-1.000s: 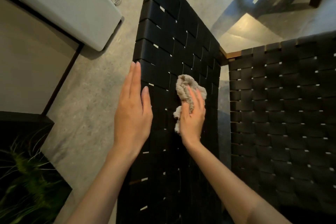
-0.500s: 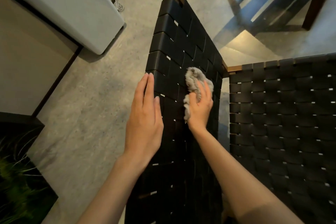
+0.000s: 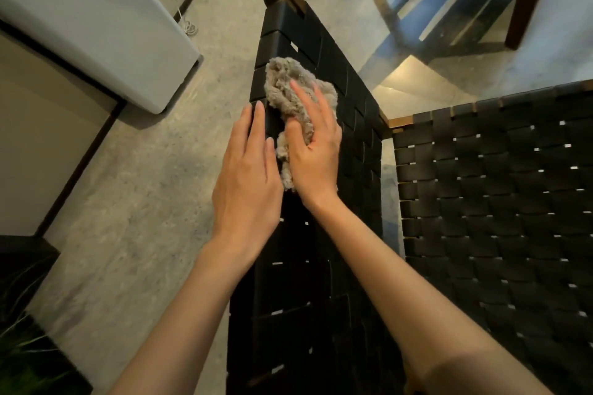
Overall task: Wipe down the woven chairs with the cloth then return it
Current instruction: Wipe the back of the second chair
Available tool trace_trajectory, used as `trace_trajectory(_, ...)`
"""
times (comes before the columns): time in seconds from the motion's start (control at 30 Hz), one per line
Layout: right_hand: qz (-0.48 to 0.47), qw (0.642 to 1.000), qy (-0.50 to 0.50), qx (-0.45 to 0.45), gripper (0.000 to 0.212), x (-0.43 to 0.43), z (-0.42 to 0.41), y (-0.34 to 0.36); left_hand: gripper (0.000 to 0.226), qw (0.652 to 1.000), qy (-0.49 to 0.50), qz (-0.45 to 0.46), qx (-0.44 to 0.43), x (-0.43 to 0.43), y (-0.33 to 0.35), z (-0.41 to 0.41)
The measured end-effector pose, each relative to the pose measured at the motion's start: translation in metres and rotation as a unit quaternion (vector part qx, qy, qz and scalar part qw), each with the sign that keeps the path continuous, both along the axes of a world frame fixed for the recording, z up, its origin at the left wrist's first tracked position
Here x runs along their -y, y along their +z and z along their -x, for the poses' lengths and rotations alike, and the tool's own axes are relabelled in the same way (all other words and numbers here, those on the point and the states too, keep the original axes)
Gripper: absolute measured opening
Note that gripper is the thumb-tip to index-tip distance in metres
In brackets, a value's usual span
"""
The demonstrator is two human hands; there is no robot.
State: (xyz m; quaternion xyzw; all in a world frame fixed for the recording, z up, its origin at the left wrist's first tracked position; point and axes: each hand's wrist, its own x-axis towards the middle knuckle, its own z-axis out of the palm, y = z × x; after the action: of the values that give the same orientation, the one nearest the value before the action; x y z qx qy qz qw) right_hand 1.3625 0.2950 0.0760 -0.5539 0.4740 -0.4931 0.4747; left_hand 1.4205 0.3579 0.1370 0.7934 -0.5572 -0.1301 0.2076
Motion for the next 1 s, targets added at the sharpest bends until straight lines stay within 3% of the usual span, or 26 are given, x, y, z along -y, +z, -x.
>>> trace_trajectory(0.1,-0.027,1.0,-0.006,-0.009,0.044,-0.004,0.01,-0.024,0.051,0.999,-0.006,-0.003,0.05,0.008,0.0,0.004)
trace_trajectory(0.33,-0.202,0.973,-0.084,-0.075,0.043,-0.007,0.06,-0.135,0.053,0.98,-0.031,-0.059,0.186,0.028,0.002,0.012)
trace_trajectory(0.5,-0.332,0.93,-0.119,-0.104,0.045,0.004,0.085,-0.193,0.051,0.973,-0.031,-0.06,0.219,0.029,-0.001,0.012)
trace_trajectory(0.67,-0.432,0.881,-0.139,-0.136,0.045,0.01,0.1,-0.208,0.05,0.975,-0.036,-0.048,0.213,0.03,-0.002,0.009)
trace_trajectory(0.73,-0.38,0.905,-0.136,-0.132,0.042,0.011,0.095,-0.193,0.051,0.978,-0.035,-0.048,0.198,0.03,-0.002,0.009)
trace_trajectory(0.83,-0.212,0.971,-0.098,-0.057,0.043,0.019,0.069,-0.138,0.052,0.987,-0.022,-0.048,0.153,0.034,0.003,0.01)
trace_trajectory(1.0,0.0,1.0,0.002,0.025,0.043,0.068,0.012,-0.028,0.054,0.995,0.001,-0.038,0.097,0.055,0.012,0.006)
